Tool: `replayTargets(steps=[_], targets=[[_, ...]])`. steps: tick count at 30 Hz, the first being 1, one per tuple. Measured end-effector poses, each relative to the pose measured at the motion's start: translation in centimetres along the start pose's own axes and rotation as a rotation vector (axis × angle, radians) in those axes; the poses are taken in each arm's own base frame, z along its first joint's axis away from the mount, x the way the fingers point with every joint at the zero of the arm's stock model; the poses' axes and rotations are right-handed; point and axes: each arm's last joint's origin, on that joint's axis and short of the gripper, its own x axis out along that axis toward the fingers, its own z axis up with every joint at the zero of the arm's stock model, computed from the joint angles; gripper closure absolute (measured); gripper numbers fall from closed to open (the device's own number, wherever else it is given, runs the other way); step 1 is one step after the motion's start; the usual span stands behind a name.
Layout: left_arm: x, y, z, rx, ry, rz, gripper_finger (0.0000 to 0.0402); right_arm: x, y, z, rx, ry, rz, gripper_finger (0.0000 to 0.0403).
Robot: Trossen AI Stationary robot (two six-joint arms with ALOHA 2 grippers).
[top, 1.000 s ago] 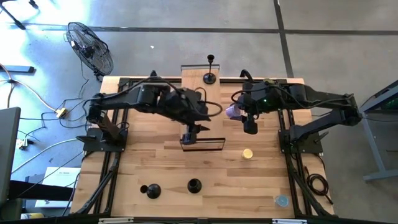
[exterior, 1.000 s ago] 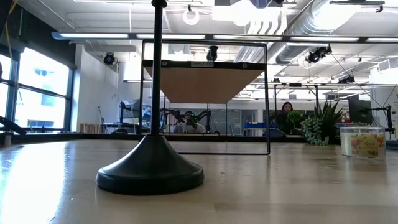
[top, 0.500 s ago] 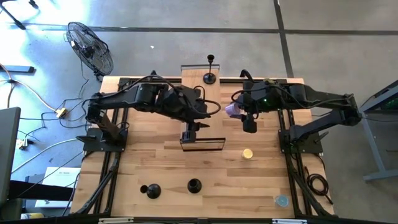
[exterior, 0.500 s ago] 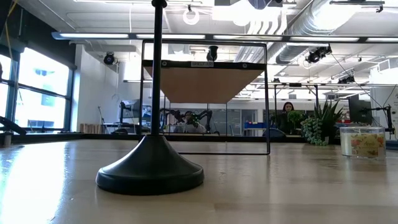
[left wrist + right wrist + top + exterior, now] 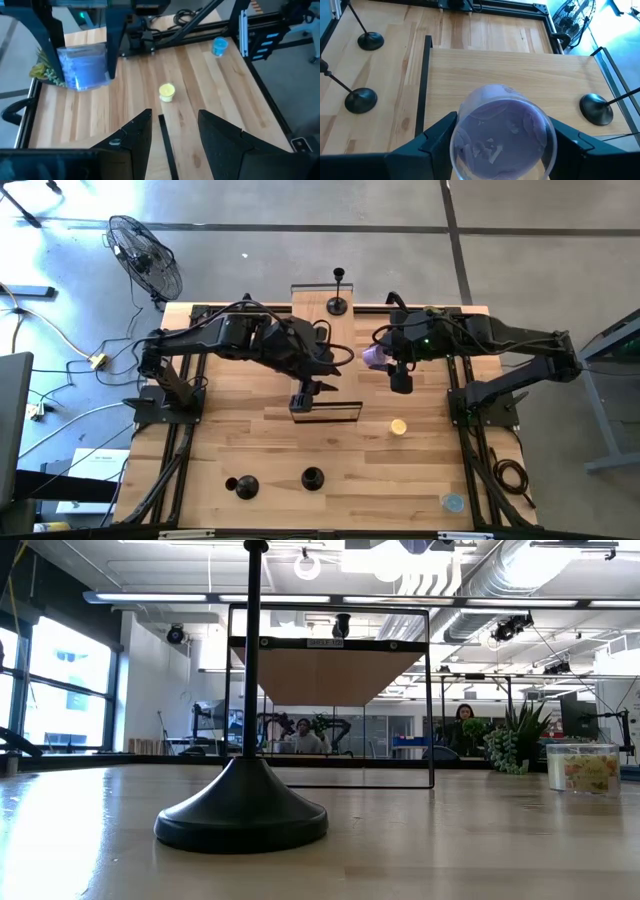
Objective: Pick & Place candle stick holders
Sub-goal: Put the purple scented candle on the shelf
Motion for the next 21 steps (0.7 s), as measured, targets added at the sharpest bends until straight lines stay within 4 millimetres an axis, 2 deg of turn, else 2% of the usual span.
replayTargets(steps=[5, 8, 13, 18, 21], targets=[[0.00, -0.01, 0.06, -0.001, -0.006, -0.003, 0.0244, 0.00, 0.02, -0.02, 0.000, 0.002, 0.006, 0.0180], [-0.01, -0.10, 0.25, -0.008, -0.029, -0.041, 0.0229, 0.00, 0.03, -0.03, -0.001, 0.003, 0.007, 0.0180], [-0.03, -0.32, 0.41, -0.009, -0.051, -0.120, 0.0167, 0.00, 0.03, -0.03, 0.000, 0.003, 0.007, 0.0180], [-0.03, -0.29, 0.44, -0.015, -0.054, -0.113, 0.0093, 0.00, 0.03, -0.03, 0.000, 0.002, 0.006, 0.0180], [-0.02, 0.04, 0.38, -0.038, -0.047, -0.082, 0.0063, 0.00, 0.03, -0.01, 0.000, 0.001, 0.006, 0.0180]])
